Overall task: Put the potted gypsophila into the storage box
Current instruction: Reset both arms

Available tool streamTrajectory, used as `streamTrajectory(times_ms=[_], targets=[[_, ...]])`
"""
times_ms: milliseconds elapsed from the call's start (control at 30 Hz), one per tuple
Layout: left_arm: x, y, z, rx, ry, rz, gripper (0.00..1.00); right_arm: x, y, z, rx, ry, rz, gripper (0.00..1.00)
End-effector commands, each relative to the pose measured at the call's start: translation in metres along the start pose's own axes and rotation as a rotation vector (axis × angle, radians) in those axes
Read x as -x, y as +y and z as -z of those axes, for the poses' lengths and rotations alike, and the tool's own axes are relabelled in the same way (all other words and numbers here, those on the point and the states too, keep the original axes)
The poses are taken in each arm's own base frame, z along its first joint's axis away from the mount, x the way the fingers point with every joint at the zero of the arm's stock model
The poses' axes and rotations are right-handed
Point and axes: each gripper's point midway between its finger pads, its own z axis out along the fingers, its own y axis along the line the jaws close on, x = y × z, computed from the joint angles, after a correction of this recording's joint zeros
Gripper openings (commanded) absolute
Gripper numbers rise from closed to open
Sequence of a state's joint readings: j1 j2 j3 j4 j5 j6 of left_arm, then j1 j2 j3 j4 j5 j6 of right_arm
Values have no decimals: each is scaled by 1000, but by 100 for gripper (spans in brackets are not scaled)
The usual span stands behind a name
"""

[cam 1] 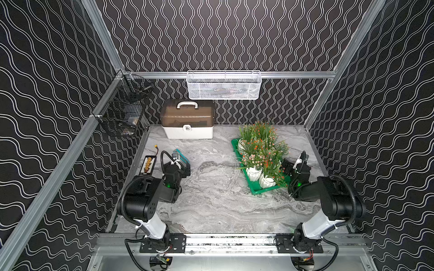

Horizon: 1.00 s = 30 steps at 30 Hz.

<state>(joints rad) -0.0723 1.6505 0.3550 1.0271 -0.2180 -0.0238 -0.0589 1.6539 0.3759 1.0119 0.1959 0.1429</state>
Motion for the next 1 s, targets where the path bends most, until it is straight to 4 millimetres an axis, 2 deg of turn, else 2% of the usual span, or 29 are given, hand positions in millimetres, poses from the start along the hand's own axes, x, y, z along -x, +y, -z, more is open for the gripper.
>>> streamTrajectory(times_ms=[0,533,667,967], targets=[[7,1,-1,10,-25,-12,99,-2,8,-1,34,10,10,100],[7,1,-1,10,-25,-11,99,-2,8,-1,36,12,13,100],[7,1,-1,10,-24,-11,99,-8,28,-4,144,61,67,100],[7,1,-1,10,-26,-11,99,-8,29,-4,150,59,66,100]])
